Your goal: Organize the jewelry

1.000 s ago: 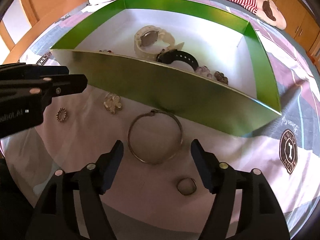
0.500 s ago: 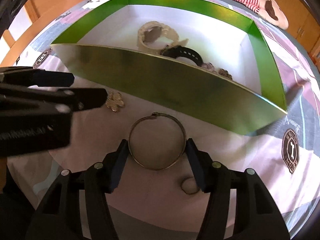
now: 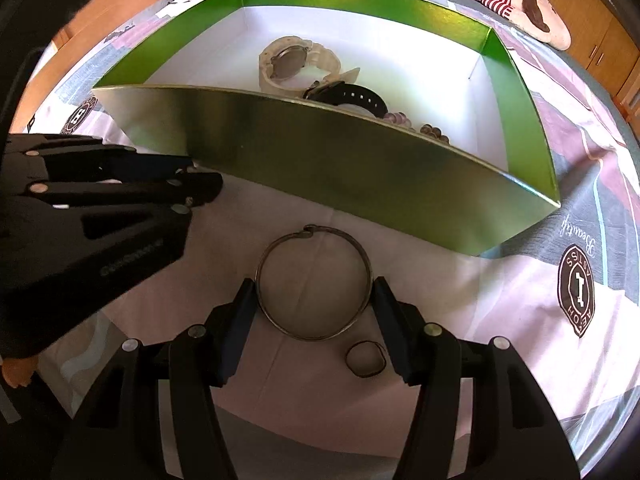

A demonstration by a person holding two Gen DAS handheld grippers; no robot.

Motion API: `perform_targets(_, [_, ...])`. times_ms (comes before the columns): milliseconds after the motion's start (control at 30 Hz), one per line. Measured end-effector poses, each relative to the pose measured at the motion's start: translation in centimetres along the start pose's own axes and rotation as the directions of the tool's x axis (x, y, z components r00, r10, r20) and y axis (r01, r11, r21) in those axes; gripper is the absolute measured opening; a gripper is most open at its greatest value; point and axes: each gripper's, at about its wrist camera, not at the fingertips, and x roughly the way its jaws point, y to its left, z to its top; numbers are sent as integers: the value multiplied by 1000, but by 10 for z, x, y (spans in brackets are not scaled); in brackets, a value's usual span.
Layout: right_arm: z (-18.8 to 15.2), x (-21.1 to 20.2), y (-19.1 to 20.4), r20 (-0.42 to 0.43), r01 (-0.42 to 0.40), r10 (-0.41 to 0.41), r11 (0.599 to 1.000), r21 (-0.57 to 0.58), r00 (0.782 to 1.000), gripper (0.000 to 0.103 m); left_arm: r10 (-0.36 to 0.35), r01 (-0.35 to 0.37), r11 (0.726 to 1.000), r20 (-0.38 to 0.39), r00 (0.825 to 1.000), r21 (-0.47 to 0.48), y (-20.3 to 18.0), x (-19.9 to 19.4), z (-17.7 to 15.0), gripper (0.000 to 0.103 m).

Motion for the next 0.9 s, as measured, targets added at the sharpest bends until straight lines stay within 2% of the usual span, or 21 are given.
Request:
perform_targets(333, [4,-13,-7,17,-15,15,1000,14,1000,59,-19,19,1000,68,997,0,3,-31,-5,23])
perform_targets(500, [4,-18,-6,35,-43,43,999,0,998,59,-3,-1,1000,121,993,26,1,-51,-9,23])
perform_targets(733, [4,-14,2,24,-48,48,998,-33,999,59,-12,8,999,124,992,36,2,-56,-11,23])
perform_targets(900, [6,-26,-4,56,-65,66,998,-15,996,59,-15,15,1000,142,990,5,13,-61,-9,23])
